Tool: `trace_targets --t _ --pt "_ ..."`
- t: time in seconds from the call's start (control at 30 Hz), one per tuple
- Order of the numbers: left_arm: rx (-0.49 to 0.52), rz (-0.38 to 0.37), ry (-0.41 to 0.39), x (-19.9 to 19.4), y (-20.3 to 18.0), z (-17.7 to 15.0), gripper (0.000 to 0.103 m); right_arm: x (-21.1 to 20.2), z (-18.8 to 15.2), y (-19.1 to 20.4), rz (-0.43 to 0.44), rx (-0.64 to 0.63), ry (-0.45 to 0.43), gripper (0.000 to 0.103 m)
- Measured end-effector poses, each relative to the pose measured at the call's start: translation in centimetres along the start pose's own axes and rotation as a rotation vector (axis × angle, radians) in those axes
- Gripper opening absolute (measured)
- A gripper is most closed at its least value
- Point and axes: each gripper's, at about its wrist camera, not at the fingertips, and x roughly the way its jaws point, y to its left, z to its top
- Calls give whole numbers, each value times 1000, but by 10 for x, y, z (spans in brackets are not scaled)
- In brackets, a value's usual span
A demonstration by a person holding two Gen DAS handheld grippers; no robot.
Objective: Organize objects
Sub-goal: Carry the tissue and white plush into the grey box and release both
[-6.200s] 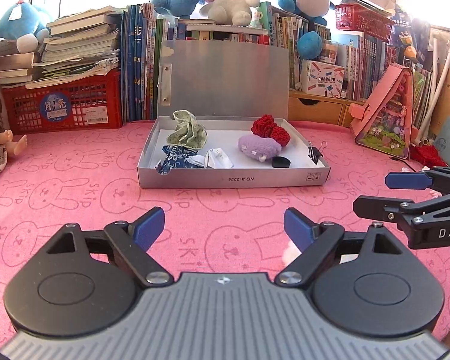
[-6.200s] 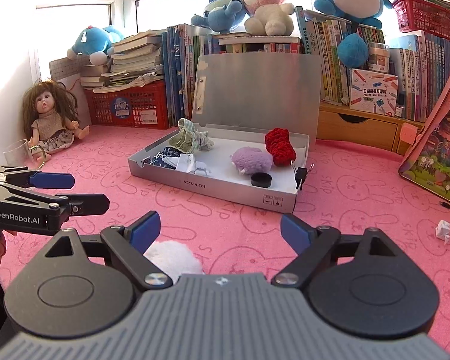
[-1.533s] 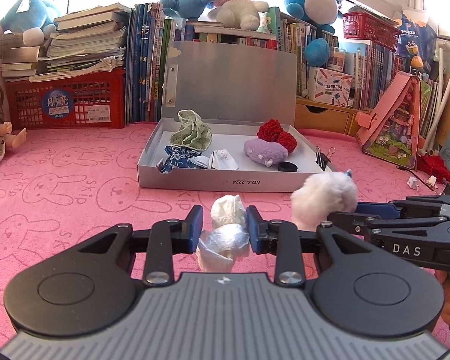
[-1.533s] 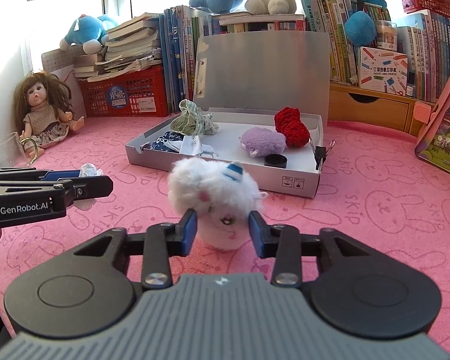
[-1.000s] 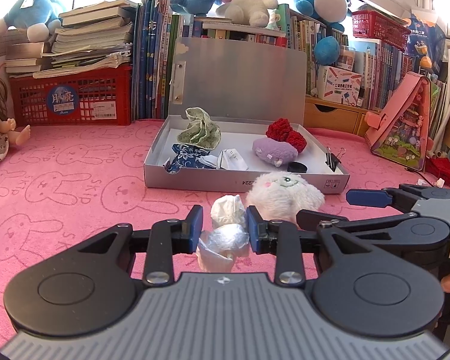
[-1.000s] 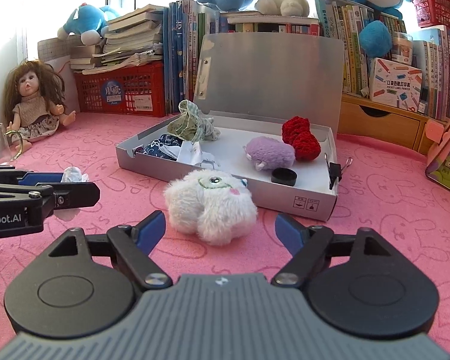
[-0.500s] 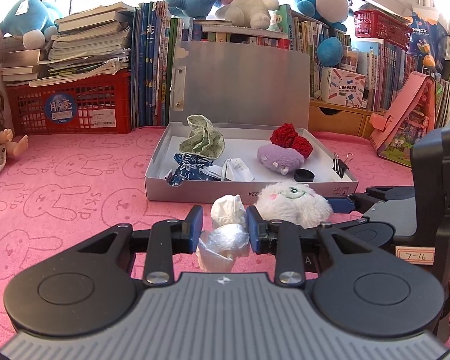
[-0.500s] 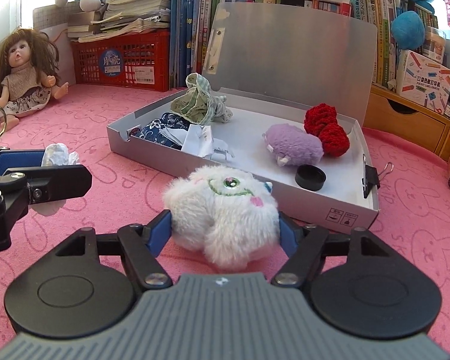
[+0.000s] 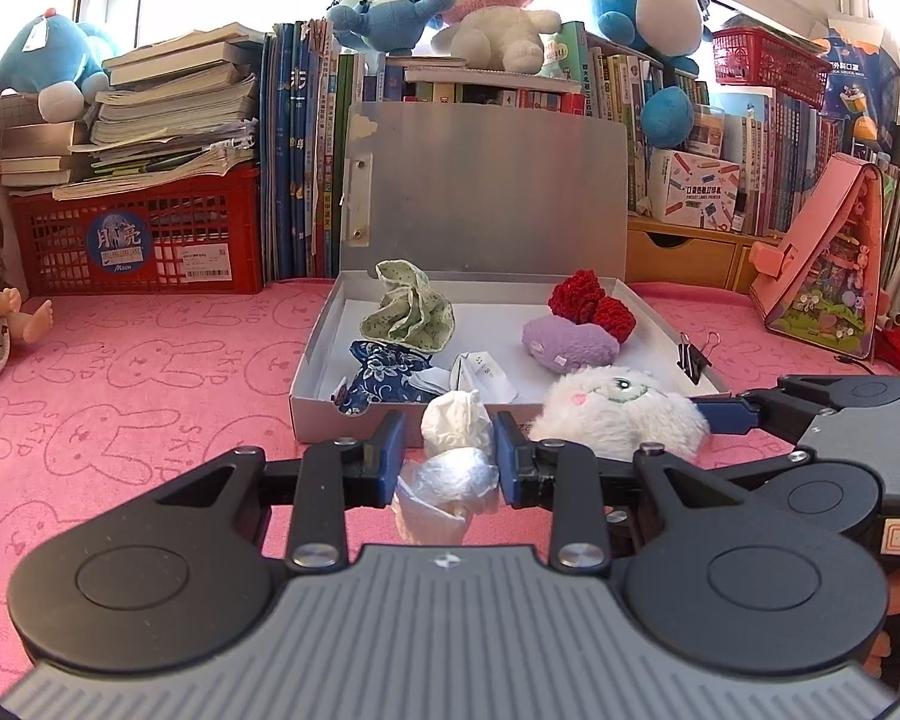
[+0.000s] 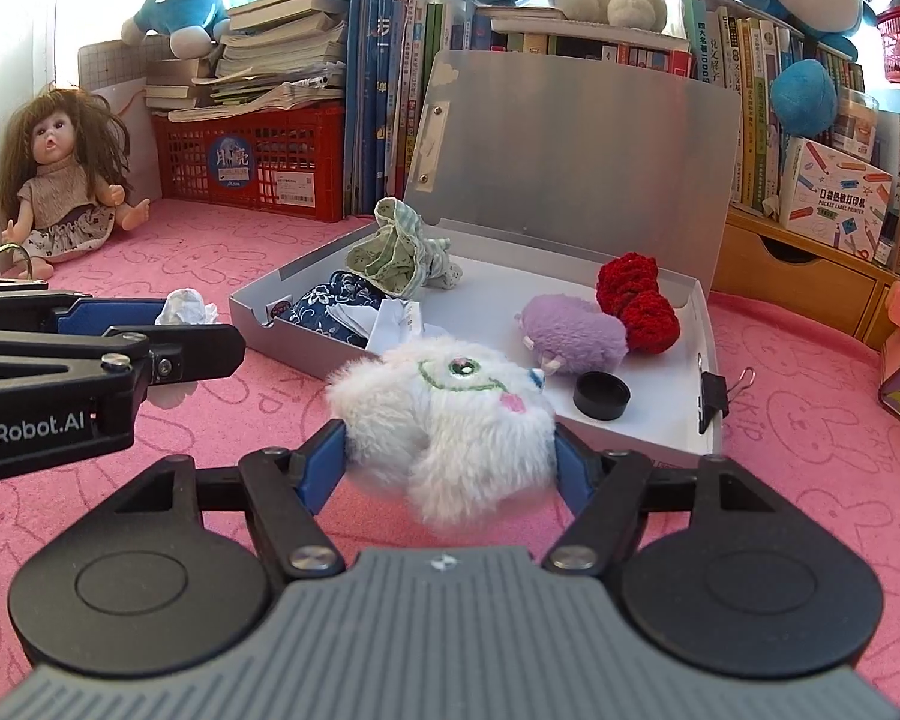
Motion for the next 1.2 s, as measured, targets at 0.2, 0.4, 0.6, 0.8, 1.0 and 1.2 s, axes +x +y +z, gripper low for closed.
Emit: trace_targets --t 0.2,0.4,0.6,0.8,1.0,1.2 --pt "6 -15 -35 12 2 18 37 -9 9 -19 -23 32 -23 72" --pt "-18 -16 -26 36 11 36 37 -11 19 -52 -50 115 -33 72" --pt "-24 -15 -10 66 10 53 37 -2 30 -75 -47 215 -38 72" --pt "-36 -22 11 92 6 52 37 9 28 -85 -26 253 -6 72" --pt "-27 -14 63 113 5 36 37 22 22 -81 -5 236 29 72" --pt "-56 6 103 136 10 30 37 42 26 -76 0 207 62 72"
